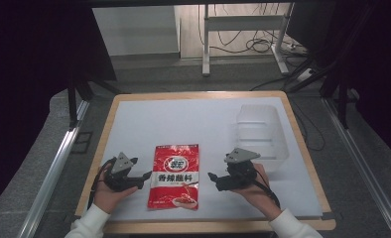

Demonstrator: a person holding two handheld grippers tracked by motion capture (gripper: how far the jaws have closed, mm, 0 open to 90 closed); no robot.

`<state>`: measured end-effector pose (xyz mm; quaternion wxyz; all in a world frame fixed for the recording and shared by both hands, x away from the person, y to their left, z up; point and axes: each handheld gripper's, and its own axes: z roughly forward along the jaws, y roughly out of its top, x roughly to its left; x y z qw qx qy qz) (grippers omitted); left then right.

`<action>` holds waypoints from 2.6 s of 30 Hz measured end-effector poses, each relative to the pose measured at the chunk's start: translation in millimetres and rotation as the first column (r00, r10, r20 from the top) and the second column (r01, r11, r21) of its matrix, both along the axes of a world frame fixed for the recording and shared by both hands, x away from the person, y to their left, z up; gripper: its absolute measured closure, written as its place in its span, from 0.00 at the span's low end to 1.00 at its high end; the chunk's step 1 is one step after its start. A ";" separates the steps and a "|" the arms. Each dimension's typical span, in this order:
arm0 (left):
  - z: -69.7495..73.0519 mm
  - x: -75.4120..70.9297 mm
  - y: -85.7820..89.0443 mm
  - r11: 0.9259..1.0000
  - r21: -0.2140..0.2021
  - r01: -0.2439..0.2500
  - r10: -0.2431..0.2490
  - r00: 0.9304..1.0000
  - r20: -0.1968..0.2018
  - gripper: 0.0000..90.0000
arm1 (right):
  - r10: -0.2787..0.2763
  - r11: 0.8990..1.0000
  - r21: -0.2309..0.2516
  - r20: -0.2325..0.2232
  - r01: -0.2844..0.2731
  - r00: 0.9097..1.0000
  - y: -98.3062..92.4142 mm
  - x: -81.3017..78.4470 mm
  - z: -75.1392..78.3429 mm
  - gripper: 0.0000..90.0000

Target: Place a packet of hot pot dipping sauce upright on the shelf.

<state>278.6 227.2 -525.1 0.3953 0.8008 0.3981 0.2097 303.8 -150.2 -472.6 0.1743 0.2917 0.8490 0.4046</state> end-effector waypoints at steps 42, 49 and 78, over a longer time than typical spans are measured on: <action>-2.3 -3.0 -3.0 0.996 -0.023 0.083 -0.084 0.996 -0.030 0.25 | 0.062 0.995 -0.066 -0.113 -0.070 0.992 19.0 27.2 20.5 0.26; -2.9 -3.3 -3.6 0.996 -0.018 0.089 -0.090 0.995 -0.033 0.25 | 0.073 0.993 -0.082 -0.117 -0.083 0.990 31.1 35.5 24.3 0.26; -4.5 -2.5 -1.1 0.995 0.006 0.102 -0.101 0.994 -0.043 0.24 | 0.101 0.959 -0.237 -0.227 -0.156 0.969 87.8 106.4 14.5 0.27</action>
